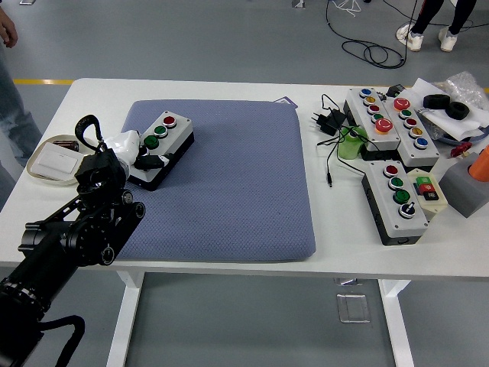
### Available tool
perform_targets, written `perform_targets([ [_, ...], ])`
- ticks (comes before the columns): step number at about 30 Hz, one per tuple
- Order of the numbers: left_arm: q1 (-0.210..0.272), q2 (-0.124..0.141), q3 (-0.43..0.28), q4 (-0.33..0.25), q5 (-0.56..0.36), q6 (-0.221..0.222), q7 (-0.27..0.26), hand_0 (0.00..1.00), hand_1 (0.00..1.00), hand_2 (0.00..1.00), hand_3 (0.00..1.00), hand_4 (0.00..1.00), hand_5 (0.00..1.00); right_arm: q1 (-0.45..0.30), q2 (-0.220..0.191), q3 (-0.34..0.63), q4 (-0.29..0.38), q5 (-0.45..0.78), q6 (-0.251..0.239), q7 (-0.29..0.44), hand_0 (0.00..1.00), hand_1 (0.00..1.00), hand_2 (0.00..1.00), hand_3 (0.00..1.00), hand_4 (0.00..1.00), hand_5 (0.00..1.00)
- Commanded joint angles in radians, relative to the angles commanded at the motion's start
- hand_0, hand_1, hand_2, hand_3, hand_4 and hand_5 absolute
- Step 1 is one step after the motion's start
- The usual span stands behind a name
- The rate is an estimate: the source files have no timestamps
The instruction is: Pick up the button,place it on the desk,press the button,press the button
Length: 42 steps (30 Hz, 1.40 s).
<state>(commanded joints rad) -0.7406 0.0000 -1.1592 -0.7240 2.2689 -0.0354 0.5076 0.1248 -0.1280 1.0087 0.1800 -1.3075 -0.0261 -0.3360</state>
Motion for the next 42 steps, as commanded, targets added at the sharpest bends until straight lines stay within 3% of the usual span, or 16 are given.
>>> perform_targets([
  [2,0.0,0.0,0.0,0.0,0.0,0.005,-0.002,0.054,0.023,0.098,0.281,0.002,0.002,0.001,0.0,0.0,0.0,0.0,0.0,0.0,0.645,0.636,0.667,0.583,0.377,0.235],
  [14,0.004,0.0,0.003,0.004,0.0,0.058,-0.009,0.065,0.03,0.072,0.262,0.002,0.002,0.001,0.0,0.005,0.0,-0.005,0.0,0.0,0.645,0.636,0.668,0.583,0.377,0.235],
  [18,0.009,0.0,0.004,0.011,0.0,0.107,-0.038,0.065,0.03,0.072,0.262,0.002,0.002,0.002,0.001,0.006,0.0,-0.007,0.0,-0.001,0.645,0.636,0.668,0.583,0.377,0.235],
  [22,0.015,0.0,0.031,0.015,0.0,0.17,-0.087,0.06,0.021,0.075,0.259,0.002,0.002,0.003,0.001,0.008,0.0,-0.008,0.0,-0.001,0.646,0.637,0.667,0.583,0.377,0.235],
  [36,0.015,0.0,0.107,0.026,0.0,0.234,-0.207,0.052,0.009,0.062,0.244,0.002,0.002,0.004,0.001,0.013,0.0,-0.01,-0.001,-0.001,0.646,0.637,0.667,0.583,0.378,0.234],
  [42,-0.001,0.021,0.139,0.019,0.0,0.256,-0.328,0.048,0.006,0.057,0.237,0.002,0.002,0.005,0.001,0.013,0.0,-0.009,-0.001,-0.001,0.646,0.637,0.667,0.583,0.377,0.234],
])
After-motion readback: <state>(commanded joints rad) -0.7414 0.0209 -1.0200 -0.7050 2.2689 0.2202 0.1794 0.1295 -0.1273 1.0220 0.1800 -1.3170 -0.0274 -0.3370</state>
